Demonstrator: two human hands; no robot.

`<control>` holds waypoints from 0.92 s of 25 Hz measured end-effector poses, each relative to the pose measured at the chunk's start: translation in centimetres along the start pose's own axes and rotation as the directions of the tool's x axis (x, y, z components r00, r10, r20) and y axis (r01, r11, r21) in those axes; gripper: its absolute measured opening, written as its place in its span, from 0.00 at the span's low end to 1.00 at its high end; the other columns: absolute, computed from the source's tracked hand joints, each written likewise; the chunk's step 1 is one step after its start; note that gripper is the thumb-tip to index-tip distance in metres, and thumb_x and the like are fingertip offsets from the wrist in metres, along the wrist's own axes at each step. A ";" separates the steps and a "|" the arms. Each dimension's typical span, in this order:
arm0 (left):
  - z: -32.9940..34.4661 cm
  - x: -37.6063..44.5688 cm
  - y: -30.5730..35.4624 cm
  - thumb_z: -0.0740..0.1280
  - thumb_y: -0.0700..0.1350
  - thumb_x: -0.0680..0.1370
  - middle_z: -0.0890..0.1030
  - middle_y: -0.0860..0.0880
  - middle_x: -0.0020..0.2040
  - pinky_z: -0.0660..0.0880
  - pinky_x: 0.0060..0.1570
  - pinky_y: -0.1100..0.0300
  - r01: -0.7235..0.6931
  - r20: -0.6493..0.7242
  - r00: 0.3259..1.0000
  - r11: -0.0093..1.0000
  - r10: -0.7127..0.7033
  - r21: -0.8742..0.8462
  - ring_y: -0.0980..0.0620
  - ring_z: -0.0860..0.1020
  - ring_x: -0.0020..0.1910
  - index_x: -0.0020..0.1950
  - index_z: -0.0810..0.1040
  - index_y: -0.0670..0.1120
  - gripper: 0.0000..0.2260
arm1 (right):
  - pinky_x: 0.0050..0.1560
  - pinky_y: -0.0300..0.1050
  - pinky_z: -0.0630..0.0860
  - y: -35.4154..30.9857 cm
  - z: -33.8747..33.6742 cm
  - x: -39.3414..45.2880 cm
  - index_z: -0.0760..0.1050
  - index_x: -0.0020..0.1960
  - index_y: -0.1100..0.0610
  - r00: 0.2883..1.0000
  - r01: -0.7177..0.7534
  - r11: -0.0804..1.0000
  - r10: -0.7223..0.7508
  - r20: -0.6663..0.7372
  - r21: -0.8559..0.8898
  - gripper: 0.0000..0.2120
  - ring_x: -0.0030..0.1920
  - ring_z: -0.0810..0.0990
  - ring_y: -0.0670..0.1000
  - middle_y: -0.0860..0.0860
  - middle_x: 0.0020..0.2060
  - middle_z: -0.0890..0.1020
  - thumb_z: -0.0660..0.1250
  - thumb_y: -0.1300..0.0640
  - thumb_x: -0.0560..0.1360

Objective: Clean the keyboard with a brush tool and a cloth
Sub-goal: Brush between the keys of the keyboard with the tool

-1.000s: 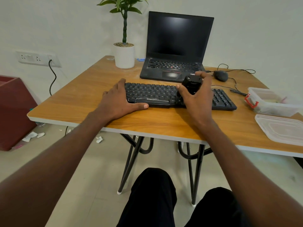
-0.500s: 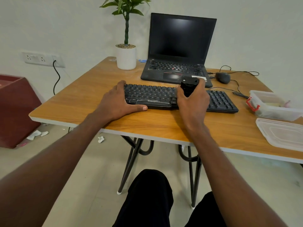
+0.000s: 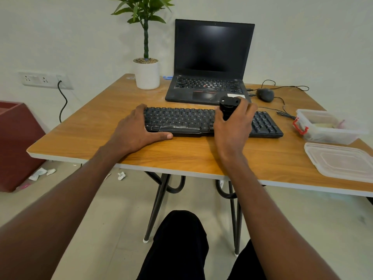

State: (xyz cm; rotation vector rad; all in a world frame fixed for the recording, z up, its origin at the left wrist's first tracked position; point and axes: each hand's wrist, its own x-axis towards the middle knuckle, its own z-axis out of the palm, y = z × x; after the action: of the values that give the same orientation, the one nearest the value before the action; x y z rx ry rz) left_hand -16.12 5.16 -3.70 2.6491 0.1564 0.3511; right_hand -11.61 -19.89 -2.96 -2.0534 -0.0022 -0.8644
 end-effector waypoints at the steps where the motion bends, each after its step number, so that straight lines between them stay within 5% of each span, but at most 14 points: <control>1: 0.0 0.0 0.0 0.72 0.80 0.63 0.72 0.44 0.77 0.73 0.70 0.41 -0.003 -0.001 1.000 1.000 0.003 0.001 0.42 0.75 0.72 0.81 0.60 0.48 0.57 | 0.61 0.45 0.81 0.0 0.0 0.1 0.68 0.73 0.57 1.000 -0.014 0.999 0.014 0.011 0.032 0.28 0.64 0.75 0.48 0.53 0.68 0.70 0.73 0.49 0.78; 6: 0.0 -0.1 0.0 0.66 0.86 0.58 0.72 0.45 0.77 0.73 0.71 0.41 0.010 0.005 1.000 1.000 -0.010 -0.008 0.43 0.74 0.72 0.81 0.61 0.49 0.62 | 0.60 0.31 0.73 -0.3 -0.4 -0.4 0.69 0.74 0.52 0.956 0.056 0.969 -0.121 0.266 0.239 0.31 0.65 0.73 0.41 0.46 0.66 0.76 0.75 0.45 0.76; 8: -0.1 -0.1 0.2 0.66 0.86 0.57 0.72 0.45 0.78 0.73 0.71 0.40 0.016 0.009 1.000 1.000 -0.016 0.000 0.42 0.74 0.72 0.81 0.60 0.49 0.63 | 0.61 0.32 0.73 -0.2 -0.4 -0.3 0.67 0.77 0.53 0.981 0.035 0.984 -0.067 0.184 0.173 0.31 0.66 0.75 0.42 0.46 0.67 0.77 0.73 0.47 0.78; 12: -0.2 -0.3 0.3 0.65 0.86 0.58 0.73 0.45 0.77 0.74 0.70 0.40 0.021 0.002 1.000 1.000 -0.021 0.002 0.42 0.75 0.71 0.81 0.61 0.49 0.62 | 0.63 0.47 0.80 -0.3 -0.9 0.1 0.60 0.80 0.54 0.989 -0.150 0.984 0.151 -0.006 0.101 0.35 0.65 0.79 0.49 0.50 0.67 0.78 0.72 0.48 0.79; 15: -0.3 -0.5 0.5 0.69 0.84 0.60 0.72 0.45 0.77 0.74 0.70 0.40 0.014 0.002 1.000 1.000 -0.014 0.002 0.42 0.74 0.72 0.81 0.62 0.48 0.60 | 0.48 0.35 0.82 -0.5 -0.8 -0.3 0.63 0.74 0.55 0.971 -0.102 0.939 0.023 0.237 0.327 0.31 0.56 0.81 0.44 0.47 0.60 0.78 0.73 0.48 0.78; 17: -0.3 -0.5 0.7 0.72 0.80 0.63 0.72 0.44 0.78 0.73 0.71 0.41 0.006 0.003 1.000 1.000 -0.007 0.008 0.42 0.74 0.72 0.82 0.62 0.48 0.57 | 0.47 0.34 0.82 -0.3 -0.7 -0.5 0.66 0.73 0.54 0.953 -0.034 0.950 -0.062 0.297 0.309 0.30 0.55 0.81 0.42 0.47 0.59 0.79 0.74 0.47 0.77; 21: -0.2 -0.4 0.8 0.72 0.77 0.65 0.71 0.44 0.78 0.72 0.71 0.42 -0.001 0.000 1.000 1.000 0.001 0.017 0.42 0.73 0.73 0.82 0.62 0.47 0.55 | 0.59 0.38 0.79 0.3 -0.6 0.0 0.71 0.74 0.52 0.999 -0.023 0.997 0.026 -0.038 0.080 0.29 0.62 0.77 0.45 0.48 0.65 0.77 0.76 0.48 0.76; 23: -0.2 -0.3 0.7 0.72 0.78 0.64 0.71 0.44 0.78 0.72 0.71 0.41 0.000 0.002 1.000 1.000 0.000 0.018 0.42 0.73 0.73 0.82 0.62 0.47 0.55 | 0.58 0.29 0.73 0.3 -1.0 0.3 0.70 0.75 0.51 0.992 -0.040 0.998 0.045 -0.121 0.042 0.30 0.65 0.76 0.46 0.48 0.67 0.75 0.76 0.51 0.76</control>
State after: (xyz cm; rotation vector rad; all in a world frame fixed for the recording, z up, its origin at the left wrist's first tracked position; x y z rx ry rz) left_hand -16.44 4.57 -3.22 2.6667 0.1592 0.3484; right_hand -11.87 -20.84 -2.61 -1.9541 0.0909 -0.9546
